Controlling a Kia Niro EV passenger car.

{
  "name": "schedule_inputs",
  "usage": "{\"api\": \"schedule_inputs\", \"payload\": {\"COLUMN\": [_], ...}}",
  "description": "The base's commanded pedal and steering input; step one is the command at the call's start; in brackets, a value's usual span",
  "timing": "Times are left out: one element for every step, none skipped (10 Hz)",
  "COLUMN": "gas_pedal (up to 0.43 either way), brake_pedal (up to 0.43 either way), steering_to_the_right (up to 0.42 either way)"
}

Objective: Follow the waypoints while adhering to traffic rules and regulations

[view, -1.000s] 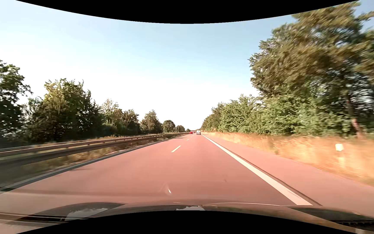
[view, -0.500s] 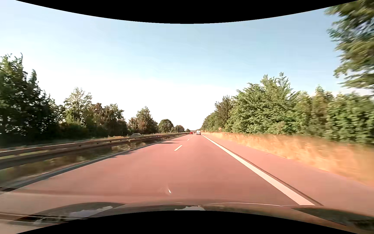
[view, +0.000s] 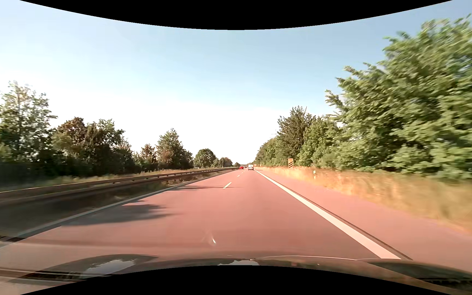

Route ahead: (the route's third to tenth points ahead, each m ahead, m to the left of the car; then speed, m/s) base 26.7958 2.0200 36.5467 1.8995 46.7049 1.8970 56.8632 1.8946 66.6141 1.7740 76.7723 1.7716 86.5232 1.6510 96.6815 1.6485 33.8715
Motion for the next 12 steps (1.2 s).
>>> {"api": "schedule_inputs", "payload": {"gas_pedal": [0.280, 0.280, 0.280, 0.280, 0.280, 0.280, 0.280, 0.268, 0.248, 0.228, 0.209, 0.189], "brake_pedal": [0.006, 0.006, 0.006, 0.006, 0.006, 0.006, 0.006, 0.006, 0.006, 0.006, 0.006, 0.006], "steering_to_the_right": [-0.001, -0.002, -0.001, -0.001, -0.002, -0.001, -0.001, -0.001, -0.001, -0.001, -0.001, 0.000]}}
